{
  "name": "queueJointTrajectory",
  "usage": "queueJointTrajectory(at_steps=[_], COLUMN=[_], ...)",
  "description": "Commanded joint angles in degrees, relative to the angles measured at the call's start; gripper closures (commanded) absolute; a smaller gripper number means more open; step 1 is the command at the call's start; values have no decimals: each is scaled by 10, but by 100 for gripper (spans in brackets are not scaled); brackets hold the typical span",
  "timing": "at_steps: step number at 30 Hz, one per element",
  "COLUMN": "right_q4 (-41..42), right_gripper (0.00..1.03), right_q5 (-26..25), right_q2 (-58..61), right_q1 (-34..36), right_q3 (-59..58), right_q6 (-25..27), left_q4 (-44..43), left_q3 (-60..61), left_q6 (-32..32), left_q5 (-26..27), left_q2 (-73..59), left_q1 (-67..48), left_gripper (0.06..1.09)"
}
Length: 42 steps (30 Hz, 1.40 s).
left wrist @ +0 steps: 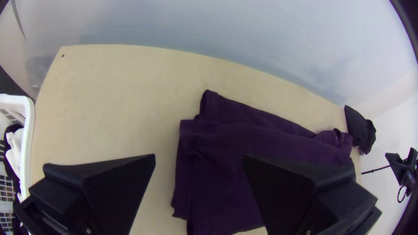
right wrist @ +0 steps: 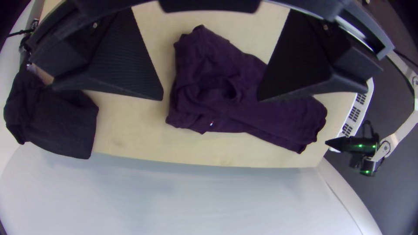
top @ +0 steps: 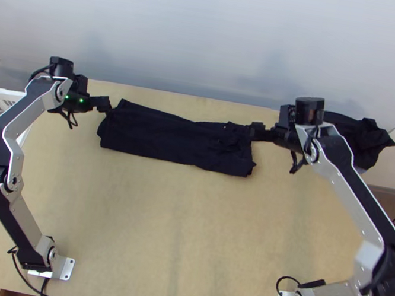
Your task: Fold the t-shirt
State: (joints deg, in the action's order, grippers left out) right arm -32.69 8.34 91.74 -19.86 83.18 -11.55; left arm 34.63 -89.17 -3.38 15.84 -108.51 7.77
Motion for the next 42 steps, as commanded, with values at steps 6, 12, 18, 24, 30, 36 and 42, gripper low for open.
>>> queueJointTrajectory(at_steps=[6,12,18,24,30,36,42], right_q4=[-79,-93,-94,-94,-90,-84,-84], right_gripper=[3,3,3,3,3,3,3], right_q5=[-2,-2,-2,-2,-2,-1,-1], right_q2=[-88,-90,-90,-89,-88,-87,-91], right_q1=[-7,-5,-1,7,7,5,3], right_q3=[-22,-21,-33,-57,-90,-108,-108], right_q6=[7,7,4,2,0,-6,-14], left_q4=[-15,-25,-29,-51,-52,-26,32], left_q3=[53,47,44,40,36,2,-58], left_q6=[17,14,5,-40,-72,-63,-57], left_q5=[65,73,85,155,184,177,157], left_q2=[-36,-69,-84,-78,-48,-13,-6], left_q1=[13,1,-16,-22,-19,-18,-46], left_gripper=[11,14,14,93,105,105,105])
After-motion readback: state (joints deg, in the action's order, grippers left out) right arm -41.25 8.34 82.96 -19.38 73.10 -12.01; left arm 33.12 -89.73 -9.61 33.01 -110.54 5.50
